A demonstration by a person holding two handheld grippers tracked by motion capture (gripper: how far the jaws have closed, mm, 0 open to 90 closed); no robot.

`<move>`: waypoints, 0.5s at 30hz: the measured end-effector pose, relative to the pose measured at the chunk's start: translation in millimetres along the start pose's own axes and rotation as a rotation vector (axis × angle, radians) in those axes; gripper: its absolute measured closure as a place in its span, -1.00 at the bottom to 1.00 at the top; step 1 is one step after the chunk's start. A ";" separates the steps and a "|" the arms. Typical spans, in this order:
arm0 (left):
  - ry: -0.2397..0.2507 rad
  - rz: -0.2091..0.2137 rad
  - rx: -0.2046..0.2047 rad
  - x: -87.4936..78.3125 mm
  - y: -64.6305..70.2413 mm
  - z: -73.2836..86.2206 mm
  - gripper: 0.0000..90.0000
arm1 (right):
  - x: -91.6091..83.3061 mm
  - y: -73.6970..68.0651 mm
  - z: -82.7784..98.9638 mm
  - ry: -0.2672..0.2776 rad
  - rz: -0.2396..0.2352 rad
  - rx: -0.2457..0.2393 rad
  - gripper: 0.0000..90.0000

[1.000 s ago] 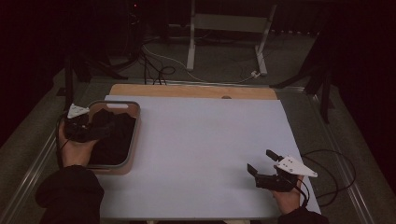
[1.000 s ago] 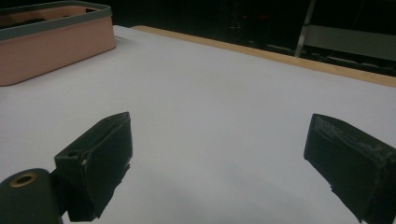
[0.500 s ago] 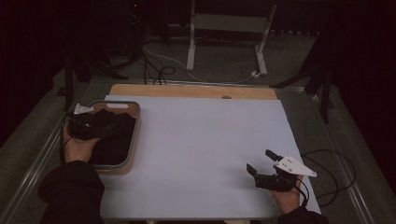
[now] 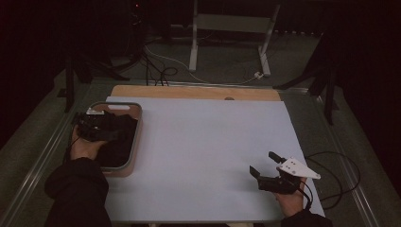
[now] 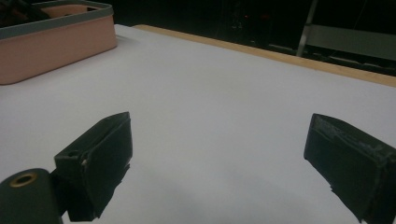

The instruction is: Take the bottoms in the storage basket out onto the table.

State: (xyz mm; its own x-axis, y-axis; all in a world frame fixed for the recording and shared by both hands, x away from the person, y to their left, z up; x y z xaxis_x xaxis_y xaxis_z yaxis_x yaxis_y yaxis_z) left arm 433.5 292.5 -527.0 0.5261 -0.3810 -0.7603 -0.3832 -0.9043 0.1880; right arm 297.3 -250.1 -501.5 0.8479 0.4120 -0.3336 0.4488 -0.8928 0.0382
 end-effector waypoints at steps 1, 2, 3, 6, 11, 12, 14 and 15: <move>-0.016 -0.004 -0.003 2.2 -1.1 1.3 -1.00 | 0.0 0.0 0.0 0.000 0.000 -0.001 -0.83; -0.027 -0.005 -0.001 4.0 -2.0 2.2 -1.00 | 0.1 0.0 0.0 0.000 0.000 -0.001 -0.83; -0.036 -0.006 -0.002 6.0 -2.3 3.0 -1.00 | 0.2 -0.2 0.0 -0.001 -0.001 -0.003 -0.83; -0.083 -0.007 0.002 12.2 -2.7 6.3 -1.00 | 0.5 -0.4 0.1 -0.002 0.001 -0.001 -0.83; -0.160 -0.018 0.010 21.2 -4.5 12.9 -1.00 | 0.4 -0.5 0.0 -0.001 0.000 -0.002 -0.83; -0.174 -0.013 0.007 22.7 -4.6 14.2 -1.00 | 0.3 -0.5 0.0 -0.002 0.000 -0.002 -0.83; -0.183 -0.009 0.004 24.4 -5.4 15.1 -1.00 | 0.4 -0.5 0.1 -0.002 -0.001 -0.004 -0.83; -0.182 -0.011 0.002 25.0 -5.8 15.0 -1.00 | 0.6 -0.6 0.0 -0.002 0.000 -0.003 -0.83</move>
State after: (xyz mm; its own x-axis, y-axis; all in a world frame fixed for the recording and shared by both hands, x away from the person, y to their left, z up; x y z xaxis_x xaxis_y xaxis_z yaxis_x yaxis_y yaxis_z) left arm 437.5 291.1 -556.4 0.3843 -0.3300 -0.8622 -0.3800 -0.9077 0.1780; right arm 297.5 -249.3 -501.8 0.8472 0.4120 -0.3355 0.4500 -0.8921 0.0407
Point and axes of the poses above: each handheld gripper's, and its own axes: x roughly forward along the jaws, z roughly out of its underside, y roughly to its right, the point moved 7 cm from there along x, roughly forward along the jaws, and after that the axes turned 9 degrees about z, right-handed, at the moved point
